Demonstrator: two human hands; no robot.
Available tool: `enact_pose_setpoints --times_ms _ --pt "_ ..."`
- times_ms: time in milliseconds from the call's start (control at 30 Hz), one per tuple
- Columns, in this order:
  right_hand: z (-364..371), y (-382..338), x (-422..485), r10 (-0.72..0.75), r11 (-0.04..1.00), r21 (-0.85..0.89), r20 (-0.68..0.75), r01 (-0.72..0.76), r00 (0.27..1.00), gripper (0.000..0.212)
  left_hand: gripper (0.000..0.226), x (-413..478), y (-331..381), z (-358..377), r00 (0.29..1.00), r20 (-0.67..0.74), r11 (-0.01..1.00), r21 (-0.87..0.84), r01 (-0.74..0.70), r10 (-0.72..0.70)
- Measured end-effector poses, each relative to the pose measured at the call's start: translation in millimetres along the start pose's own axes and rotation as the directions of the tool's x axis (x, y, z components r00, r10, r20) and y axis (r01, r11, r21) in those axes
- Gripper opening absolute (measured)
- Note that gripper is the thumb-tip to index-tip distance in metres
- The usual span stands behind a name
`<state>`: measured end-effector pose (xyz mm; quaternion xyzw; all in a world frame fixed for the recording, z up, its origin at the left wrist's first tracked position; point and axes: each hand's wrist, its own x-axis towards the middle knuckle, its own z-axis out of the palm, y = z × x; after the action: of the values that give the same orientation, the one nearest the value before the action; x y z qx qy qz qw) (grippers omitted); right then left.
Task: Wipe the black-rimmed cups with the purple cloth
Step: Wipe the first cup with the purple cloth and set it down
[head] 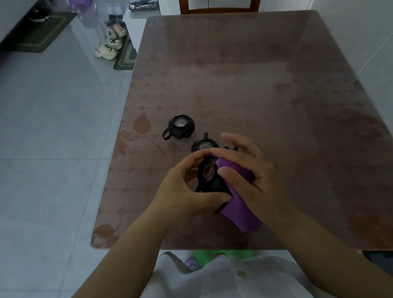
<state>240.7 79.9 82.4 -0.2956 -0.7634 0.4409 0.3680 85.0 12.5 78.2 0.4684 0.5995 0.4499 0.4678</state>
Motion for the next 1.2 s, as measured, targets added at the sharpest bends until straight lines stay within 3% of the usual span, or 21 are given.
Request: enact_pose_setpoints --times_ms 133,267,333,533,600,700,800,900,1000,1133,1200 --pt "-9.3 -4.7 8.2 0.19 0.958 0.207 0.059 -0.198 0.98 0.028 0.078 -0.6 5.7 -1.1 0.997 0.049 0.997 0.038 -0.064 0.062" --pt "-11.9 -9.8 0.9 0.181 0.965 0.183 0.052 -0.187 0.982 0.027 0.075 3.1 12.2 -0.2 0.991 0.089 0.988 0.109 -0.109 0.1" --pt "-11.6 -11.7 -2.1 0.147 0.98 0.126 0.08 -0.156 0.986 0.037 0.075 4.9 13.4 -1.2 0.989 0.093 0.987 0.105 -0.121 0.111" --pt "-21.4 -7.7 -1.1 0.29 0.869 0.364 0.177 -0.336 0.941 0.035 0.077 6.5 17.8 -5.8 0.971 0.211 0.99 0.057 -0.129 0.114" --pt "-23.4 -9.7 -2.5 0.245 0.897 0.324 0.203 -0.301 0.948 0.038 0.083 9.3 17.1 -8.3 0.968 0.228 0.994 0.014 -0.108 0.102" --pt "-23.6 -11.7 -3.2 0.177 0.95 0.216 0.221 -0.225 0.959 0.064 0.087 12.2 14.8 -9.1 0.976 0.212 0.989 -0.143 -0.02 0.05" --pt "-21.5 -8.8 -3.8 0.177 0.969 0.147 0.149 -0.199 0.973 0.072 0.082 13.4 12.6 -6.1 0.989 0.146 0.988 -0.155 0.021 0.002" --pt "-16.2 -6.9 -2.6 0.209 0.969 0.123 0.044 -0.213 0.977 0.066 0.078 12.2 13.6 -0.4 0.994 0.11 0.994 -0.102 0.029 -0.018" --pt "-11.7 -6.5 -2.6 0.217 0.963 0.175 -0.054 -0.205 0.975 0.041 0.058 4.1 21.1 11.3 0.995 0.092 0.982 -0.179 0.057 -0.041" --pt "-2.7 -12.4 -8.4 0.177 0.969 0.189 -0.091 -0.157 0.98 0.031 0.094 -3.5 20.8 24.4 0.995 0.059 0.986 -0.143 0.089 -0.081" --pt "-1.0 -13.8 -10.6 0.154 0.97 0.199 -0.044 -0.142 0.987 0.033 0.084 -2.1 19.1 23.5 0.995 -0.006 0.981 -0.164 0.1 -0.103"
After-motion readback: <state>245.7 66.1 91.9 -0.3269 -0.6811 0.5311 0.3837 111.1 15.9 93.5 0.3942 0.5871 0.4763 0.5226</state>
